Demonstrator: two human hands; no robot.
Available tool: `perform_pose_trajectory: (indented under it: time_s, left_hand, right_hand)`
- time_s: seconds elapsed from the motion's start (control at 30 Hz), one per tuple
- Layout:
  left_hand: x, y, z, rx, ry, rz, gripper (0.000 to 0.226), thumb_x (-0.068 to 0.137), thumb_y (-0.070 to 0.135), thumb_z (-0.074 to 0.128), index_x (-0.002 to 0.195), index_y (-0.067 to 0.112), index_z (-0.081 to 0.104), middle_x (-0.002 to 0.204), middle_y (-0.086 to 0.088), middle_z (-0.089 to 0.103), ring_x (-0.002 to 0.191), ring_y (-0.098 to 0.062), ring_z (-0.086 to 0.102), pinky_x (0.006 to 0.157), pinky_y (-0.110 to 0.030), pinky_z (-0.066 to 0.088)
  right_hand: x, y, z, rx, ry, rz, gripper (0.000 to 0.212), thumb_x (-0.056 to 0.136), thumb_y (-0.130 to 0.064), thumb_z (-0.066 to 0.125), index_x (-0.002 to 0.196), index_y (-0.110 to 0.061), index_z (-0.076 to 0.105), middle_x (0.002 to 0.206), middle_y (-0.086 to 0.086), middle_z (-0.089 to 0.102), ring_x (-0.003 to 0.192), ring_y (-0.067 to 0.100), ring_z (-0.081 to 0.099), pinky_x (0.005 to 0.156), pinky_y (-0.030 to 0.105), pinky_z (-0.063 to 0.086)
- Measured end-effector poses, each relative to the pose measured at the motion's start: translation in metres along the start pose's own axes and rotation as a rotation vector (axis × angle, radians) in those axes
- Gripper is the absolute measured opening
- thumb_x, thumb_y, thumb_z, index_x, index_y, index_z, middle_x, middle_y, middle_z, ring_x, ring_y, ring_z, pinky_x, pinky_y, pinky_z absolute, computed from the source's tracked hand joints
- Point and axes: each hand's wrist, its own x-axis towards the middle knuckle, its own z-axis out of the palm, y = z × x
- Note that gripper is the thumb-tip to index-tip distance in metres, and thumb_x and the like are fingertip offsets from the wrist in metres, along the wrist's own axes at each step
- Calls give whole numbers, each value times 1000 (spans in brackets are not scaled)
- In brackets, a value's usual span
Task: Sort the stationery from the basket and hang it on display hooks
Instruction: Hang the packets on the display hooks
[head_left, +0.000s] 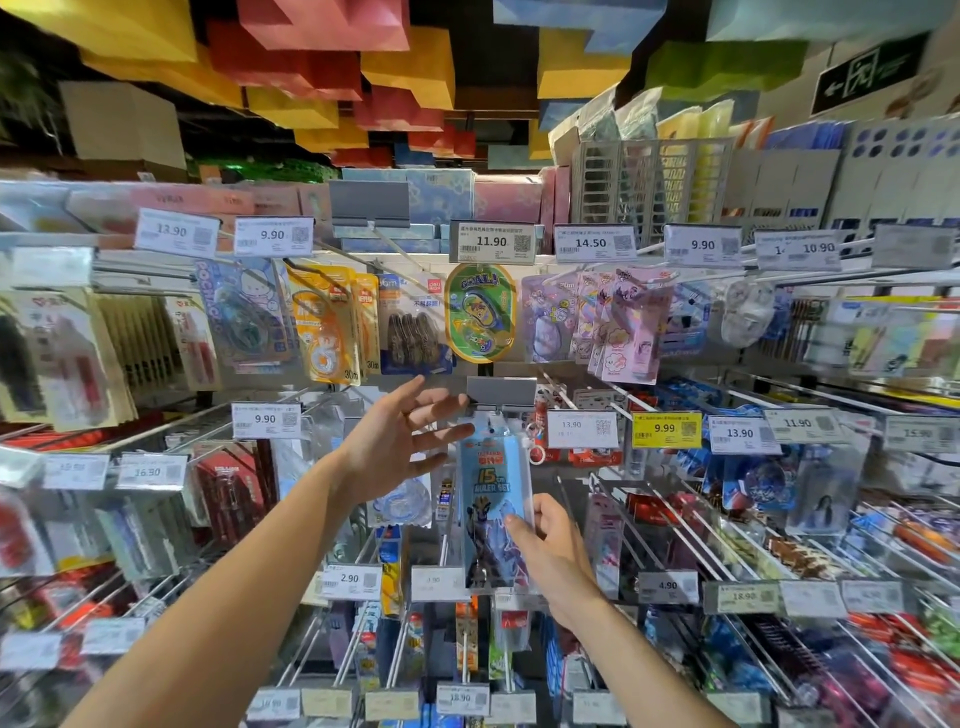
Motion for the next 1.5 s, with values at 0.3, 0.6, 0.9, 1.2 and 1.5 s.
perform_pose_trajectory:
  time_s: [0.3,0.6,0.9,1.2,1.5]
  left_hand:
    - [-2,2,2,61,12,1,33,104,50,49,123,24,56,126,8,71,119,-22,70,98,-43,40]
    - [-12,3,11,183,73,74,34,105,47,48,128,25,60,118,2,72,117,-28,70,87,-39,43]
    - [-15,-45,6,700,148,-6,26,105,32,58,117,11,69,114,1,77,99,-19,76,91,-41,52]
    - [-5,-109,17,1207,164,-18,26,99,28,66,121,14,66,122,-2,71,111,-21,68,97,-39,56]
    - [-9,-148,45,1254,-66,51,27,94,26,73,117,12,69,110,-3,69,108,-27,67,94,-36,53]
  right_hand:
    - [27,-11,5,-51,88,151,17,95,-10,60,84,-21,55,73,-5,63,68,16,55,61,27,40]
    - [55,3,4,-124,143,369,17,92,-10,67,100,-3,54,111,16,62,95,27,61,76,34,53]
    - [29,8,-15,-211,39,25,16,90,5,55,99,-7,59,91,6,59,73,16,54,60,28,41]
    - [-3,18,-62,-373,-86,-83,8,96,-10,64,99,-16,59,92,0,64,87,22,66,76,32,57]
    - [-77,15,-106,-476,-64,74,17,100,-23,61,115,-17,56,104,-9,59,91,3,58,71,14,43]
